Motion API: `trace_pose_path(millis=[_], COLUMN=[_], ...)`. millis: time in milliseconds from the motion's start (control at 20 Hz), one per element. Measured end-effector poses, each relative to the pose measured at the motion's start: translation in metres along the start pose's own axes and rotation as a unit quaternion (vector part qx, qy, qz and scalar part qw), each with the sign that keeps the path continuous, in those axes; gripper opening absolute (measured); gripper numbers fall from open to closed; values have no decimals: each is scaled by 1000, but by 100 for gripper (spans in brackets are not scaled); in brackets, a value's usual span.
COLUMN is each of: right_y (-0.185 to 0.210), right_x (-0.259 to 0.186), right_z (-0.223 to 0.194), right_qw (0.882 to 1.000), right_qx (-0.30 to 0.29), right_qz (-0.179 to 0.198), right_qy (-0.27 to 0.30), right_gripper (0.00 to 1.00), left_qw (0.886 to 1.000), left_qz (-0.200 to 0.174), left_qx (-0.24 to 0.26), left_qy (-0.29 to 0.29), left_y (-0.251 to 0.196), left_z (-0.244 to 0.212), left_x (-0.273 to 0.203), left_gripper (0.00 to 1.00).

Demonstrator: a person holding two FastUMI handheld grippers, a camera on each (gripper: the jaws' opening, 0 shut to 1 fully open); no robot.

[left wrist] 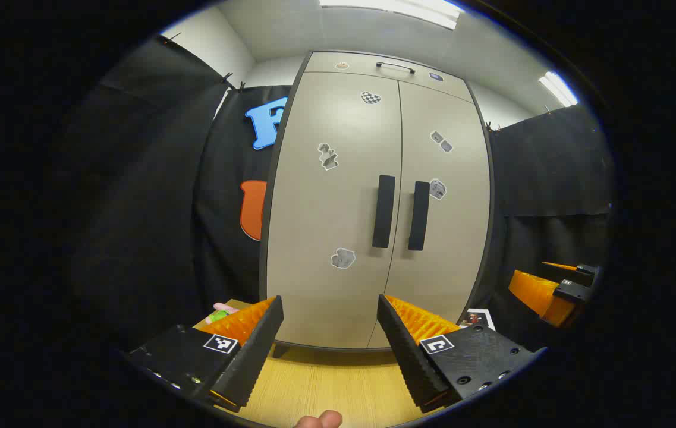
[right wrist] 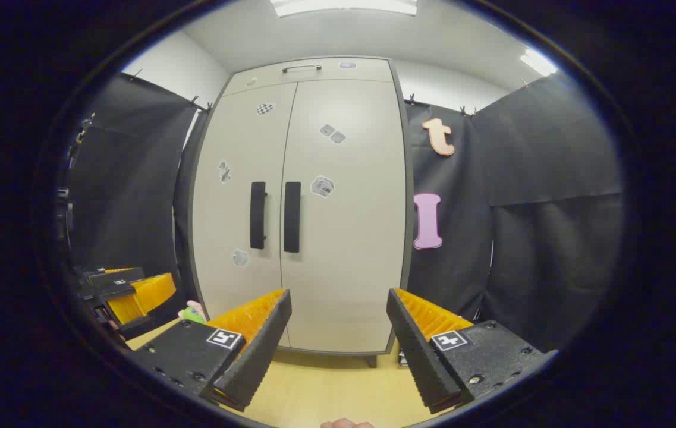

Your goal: Open the right door of the double-door shoe cabinet with the right hand, and open the left door with the left hand.

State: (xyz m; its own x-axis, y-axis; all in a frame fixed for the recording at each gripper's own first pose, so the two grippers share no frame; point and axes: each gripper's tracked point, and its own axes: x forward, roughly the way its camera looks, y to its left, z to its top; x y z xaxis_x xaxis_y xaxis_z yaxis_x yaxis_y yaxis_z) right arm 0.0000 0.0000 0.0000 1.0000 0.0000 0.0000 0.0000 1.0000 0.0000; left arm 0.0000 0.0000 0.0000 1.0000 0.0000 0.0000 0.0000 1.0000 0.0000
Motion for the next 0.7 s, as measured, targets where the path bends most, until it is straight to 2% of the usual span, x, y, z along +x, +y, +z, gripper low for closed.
trace_pose_path(millis=[300,700], right_y=[4,-5], right_x=[7,9], right_z=[-3,-2], right_qw=[1000,1000], right_qx=[6,19], right_qz=[-3,-17], right_qy=[2,-2], right_gripper=[100,100], left_qw=[1000,999], left_qz=[-16,-19], left_qx=[3,15], left_qy=[-16,-24], left_y=[-4,-3], left_z=[7,11], left_x=[9,12], left_gripper=[95,95])
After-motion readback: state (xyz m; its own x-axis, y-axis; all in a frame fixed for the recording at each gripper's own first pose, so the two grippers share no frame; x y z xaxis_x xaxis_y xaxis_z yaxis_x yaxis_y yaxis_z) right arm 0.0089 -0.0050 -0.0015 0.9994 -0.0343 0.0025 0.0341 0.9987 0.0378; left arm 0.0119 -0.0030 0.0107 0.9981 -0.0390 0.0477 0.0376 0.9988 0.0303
